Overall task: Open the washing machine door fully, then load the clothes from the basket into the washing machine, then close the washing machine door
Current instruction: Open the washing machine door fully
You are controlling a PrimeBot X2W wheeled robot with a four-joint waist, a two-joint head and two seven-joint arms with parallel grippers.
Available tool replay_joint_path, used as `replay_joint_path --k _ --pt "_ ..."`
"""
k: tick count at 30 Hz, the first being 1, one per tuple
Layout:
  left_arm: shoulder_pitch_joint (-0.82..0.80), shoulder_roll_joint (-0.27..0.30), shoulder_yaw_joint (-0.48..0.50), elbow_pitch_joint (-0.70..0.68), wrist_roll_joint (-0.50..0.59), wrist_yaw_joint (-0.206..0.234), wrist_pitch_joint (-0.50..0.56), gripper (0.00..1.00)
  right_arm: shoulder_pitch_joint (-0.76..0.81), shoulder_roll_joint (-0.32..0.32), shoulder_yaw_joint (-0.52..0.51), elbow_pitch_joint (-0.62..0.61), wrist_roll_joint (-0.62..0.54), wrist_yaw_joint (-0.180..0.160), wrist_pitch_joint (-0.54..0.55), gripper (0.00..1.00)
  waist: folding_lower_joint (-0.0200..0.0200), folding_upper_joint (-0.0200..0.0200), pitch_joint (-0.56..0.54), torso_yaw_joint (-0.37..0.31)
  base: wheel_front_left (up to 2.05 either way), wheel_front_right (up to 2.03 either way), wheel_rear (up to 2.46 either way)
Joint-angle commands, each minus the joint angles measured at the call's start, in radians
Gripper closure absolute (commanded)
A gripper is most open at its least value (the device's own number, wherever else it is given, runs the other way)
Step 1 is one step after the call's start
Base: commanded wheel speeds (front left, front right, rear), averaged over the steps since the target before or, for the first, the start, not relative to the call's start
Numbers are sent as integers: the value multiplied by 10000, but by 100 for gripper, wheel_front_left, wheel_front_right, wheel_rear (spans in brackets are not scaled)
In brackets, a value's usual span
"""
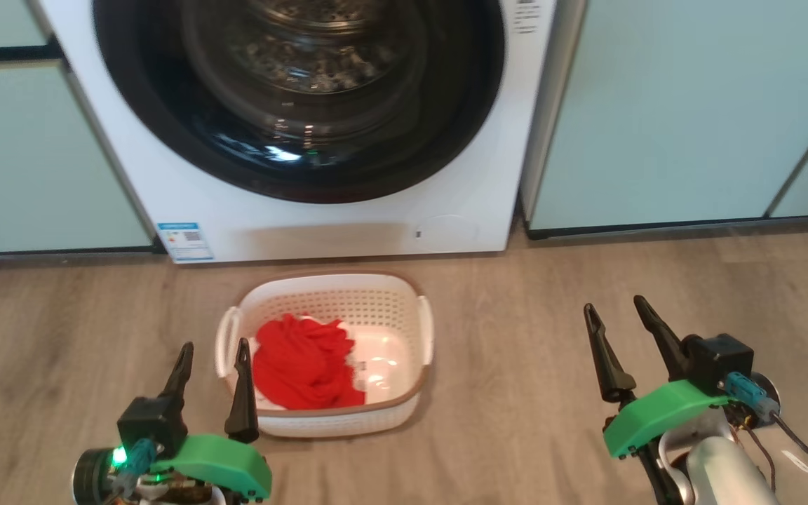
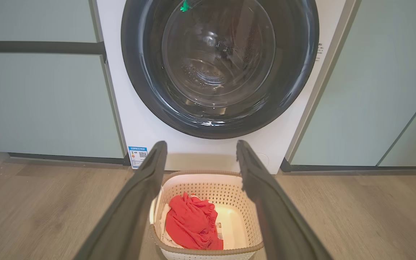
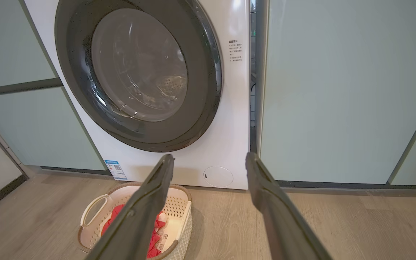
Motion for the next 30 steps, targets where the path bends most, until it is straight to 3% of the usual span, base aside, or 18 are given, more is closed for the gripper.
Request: replay_joint_path --k 1,14,30 --pt "-365 -1 281 -343 -23 -27 -128 0 -581 -112 212 -302 11 -2 -105 0 0 0 -11 -10 123 123 -246" --pt "-355 -1 307 -449 203 -139 -128 0 -570 -112 113 -158 47 -2 -105 0 0 0 -112 -77 104 104 -208" --pt "-294 -1 257 -485 538 -16 -128 0 -609 -112 78 -185 81 -2 -105 0 0 0 -119 -139 9 9 -19"
